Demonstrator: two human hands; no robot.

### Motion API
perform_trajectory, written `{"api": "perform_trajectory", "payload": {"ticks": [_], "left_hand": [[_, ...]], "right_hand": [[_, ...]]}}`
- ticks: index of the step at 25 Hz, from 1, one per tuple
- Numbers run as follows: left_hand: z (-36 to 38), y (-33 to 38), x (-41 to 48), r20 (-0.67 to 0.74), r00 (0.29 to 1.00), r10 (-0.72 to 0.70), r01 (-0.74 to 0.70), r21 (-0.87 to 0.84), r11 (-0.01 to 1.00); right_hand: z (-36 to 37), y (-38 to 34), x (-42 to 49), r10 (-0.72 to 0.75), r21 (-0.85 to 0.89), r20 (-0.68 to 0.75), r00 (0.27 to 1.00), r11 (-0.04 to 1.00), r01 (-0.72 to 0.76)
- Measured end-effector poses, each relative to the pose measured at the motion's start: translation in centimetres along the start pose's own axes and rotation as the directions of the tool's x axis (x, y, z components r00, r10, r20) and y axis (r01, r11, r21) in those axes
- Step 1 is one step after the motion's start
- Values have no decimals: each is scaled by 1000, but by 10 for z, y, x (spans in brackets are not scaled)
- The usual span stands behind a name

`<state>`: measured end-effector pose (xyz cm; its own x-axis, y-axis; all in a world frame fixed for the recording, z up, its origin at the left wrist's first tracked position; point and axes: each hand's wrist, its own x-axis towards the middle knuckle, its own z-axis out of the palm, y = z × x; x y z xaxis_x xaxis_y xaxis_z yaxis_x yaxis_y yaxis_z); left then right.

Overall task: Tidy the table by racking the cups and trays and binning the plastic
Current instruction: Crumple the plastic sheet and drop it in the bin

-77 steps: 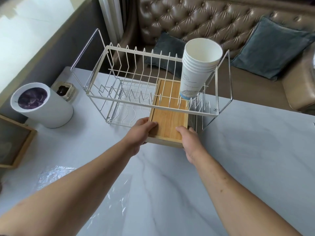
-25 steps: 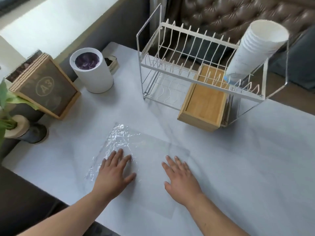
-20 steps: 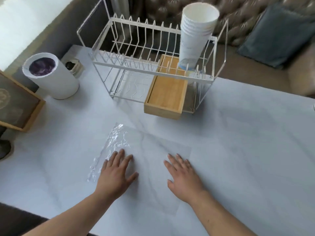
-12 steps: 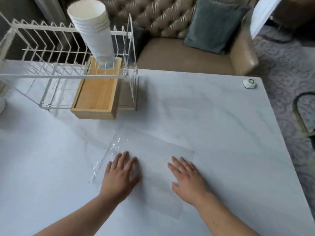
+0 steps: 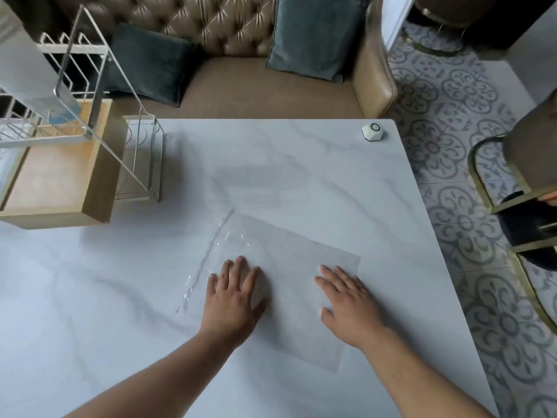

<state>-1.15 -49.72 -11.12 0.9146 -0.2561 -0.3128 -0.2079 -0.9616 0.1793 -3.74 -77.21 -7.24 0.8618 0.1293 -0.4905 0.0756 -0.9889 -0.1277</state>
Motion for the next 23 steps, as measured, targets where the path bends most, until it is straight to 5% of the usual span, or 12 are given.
{"api": "perform_trajectory", "payload": {"ticks": [10,14,17,19,23], "left_hand": [[-26,-27,5,118,987,108,-125,151,981],[-41,-37,-19,9,971,-239,238,45,970],[-41,-45,-41,51,819,-572,573,-150,806],[-39,-47,-48,132,743,-656,663,-280,695],[-39,-43,-48,258,719,-645,694,-317,647]], "right_hand": [[-40,-44,59,162,116,-16,987,980,-159],[-33,-59,59,277,175,27,960,945,-277],[-26,-59,53,321,302,81,944,894,-330],[-22,-56,47,328,392,159,931,845,-365],[-14,-53,36,265,588,230,937,729,-350]]}}
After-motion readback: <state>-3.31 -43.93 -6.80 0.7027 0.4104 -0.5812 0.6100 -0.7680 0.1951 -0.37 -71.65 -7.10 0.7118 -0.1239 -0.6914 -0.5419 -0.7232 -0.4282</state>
